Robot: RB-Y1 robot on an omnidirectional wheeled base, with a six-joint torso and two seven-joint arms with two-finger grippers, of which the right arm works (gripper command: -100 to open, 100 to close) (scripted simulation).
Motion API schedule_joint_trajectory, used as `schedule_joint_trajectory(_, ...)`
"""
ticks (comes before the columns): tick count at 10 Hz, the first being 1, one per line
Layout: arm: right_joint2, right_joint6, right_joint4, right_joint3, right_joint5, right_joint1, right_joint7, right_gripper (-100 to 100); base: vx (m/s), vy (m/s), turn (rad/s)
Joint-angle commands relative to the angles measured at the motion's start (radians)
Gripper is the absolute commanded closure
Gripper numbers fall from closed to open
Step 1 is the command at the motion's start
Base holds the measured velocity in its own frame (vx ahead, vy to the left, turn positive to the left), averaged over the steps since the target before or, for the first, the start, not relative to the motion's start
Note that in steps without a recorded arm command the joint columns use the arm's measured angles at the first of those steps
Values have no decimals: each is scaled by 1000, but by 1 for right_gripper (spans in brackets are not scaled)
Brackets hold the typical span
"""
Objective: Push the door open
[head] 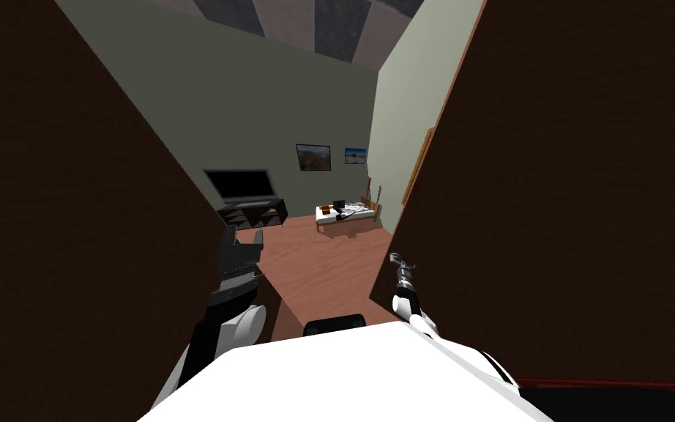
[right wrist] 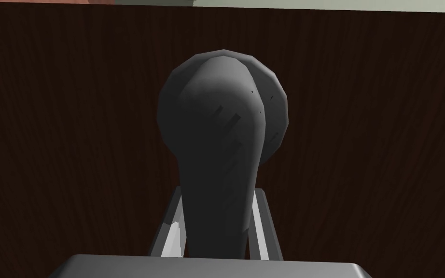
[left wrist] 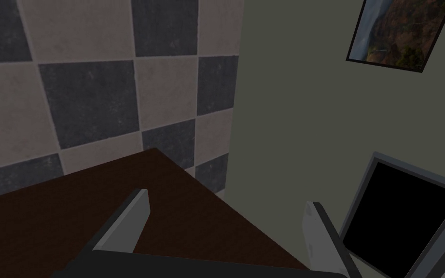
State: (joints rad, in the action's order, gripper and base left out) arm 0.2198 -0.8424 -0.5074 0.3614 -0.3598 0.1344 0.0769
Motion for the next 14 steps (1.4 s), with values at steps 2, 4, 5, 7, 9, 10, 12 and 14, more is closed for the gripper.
schedule_joint_trajectory(2, 3, -3, -1, 16, -11, -1, 9, 100, 170, -16, -33)
schedule_joint_trajectory(4, 8, -7, 3, 41, -30, -4, 20, 100, 170, -33, -30)
schedule_joint_trajectory(5, 10, -8, 5, 52, -38, -5, 25, 100, 212, -13, -41)
schedule_joint_trajectory(7, 14, -11, 9, 74, -54, -8, 35, 100, 199, -41, -34)
schedule_joint_trajectory(9, 18, -14, 13, 93, -68, -10, 43, 100, 194, -38, -34)
schedule_joint_trajectory(10, 19, -15, 14, 100, -74, -11, 47, 100, 169, -29, -34)
schedule_joint_trajectory(12, 16, -9, 4, 103, -76, -19, 49, 100, 110, -17, -24)
schedule_joint_trajectory(14, 22, -14, 7, 131, -98, -24, 62, 100, 169, -57, -30)
